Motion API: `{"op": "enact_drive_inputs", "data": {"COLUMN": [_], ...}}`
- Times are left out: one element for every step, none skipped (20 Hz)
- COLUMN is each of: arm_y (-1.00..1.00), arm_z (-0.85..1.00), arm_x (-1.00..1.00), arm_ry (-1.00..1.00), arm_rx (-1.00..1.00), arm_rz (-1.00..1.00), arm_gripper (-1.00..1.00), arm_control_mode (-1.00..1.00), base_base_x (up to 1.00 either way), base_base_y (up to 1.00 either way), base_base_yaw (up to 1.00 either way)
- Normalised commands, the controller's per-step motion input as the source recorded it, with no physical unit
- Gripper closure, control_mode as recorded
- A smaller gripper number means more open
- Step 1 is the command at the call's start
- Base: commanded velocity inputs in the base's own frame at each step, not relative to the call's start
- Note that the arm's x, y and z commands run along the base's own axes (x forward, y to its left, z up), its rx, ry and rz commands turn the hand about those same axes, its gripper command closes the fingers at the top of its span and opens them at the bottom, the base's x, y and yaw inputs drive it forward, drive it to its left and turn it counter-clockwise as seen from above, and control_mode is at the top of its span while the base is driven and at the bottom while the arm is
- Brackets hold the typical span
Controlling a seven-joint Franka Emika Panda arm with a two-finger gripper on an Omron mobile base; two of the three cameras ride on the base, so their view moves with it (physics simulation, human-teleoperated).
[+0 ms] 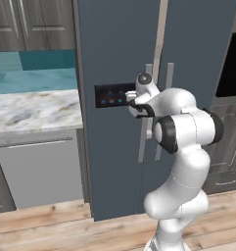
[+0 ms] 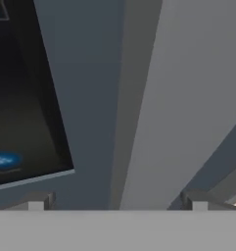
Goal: Store the hot dog in the freezer for long-term storage. Close the freezer door after placing the cooked food.
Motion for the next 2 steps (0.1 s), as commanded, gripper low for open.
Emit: {"op": "enact_drive_inputs", "data": {"arm_y": [0.00, 0.00], "arm_z": [0.00, 0.00], "arm_x": [0.53, 0.54], "arm_ry": [-0.04, -0.09], "arm_rx": [0.00, 0.00], "arm_rz": [0.00, 0.00], "arm_gripper": [-1.00, -1.00], "arm_control_mode": [-1.00, -1.00], "base_base_x": [0.00, 0.00], "base_base_y": [0.00, 0.00], "base_base_yaw": [0.00, 0.00]}}
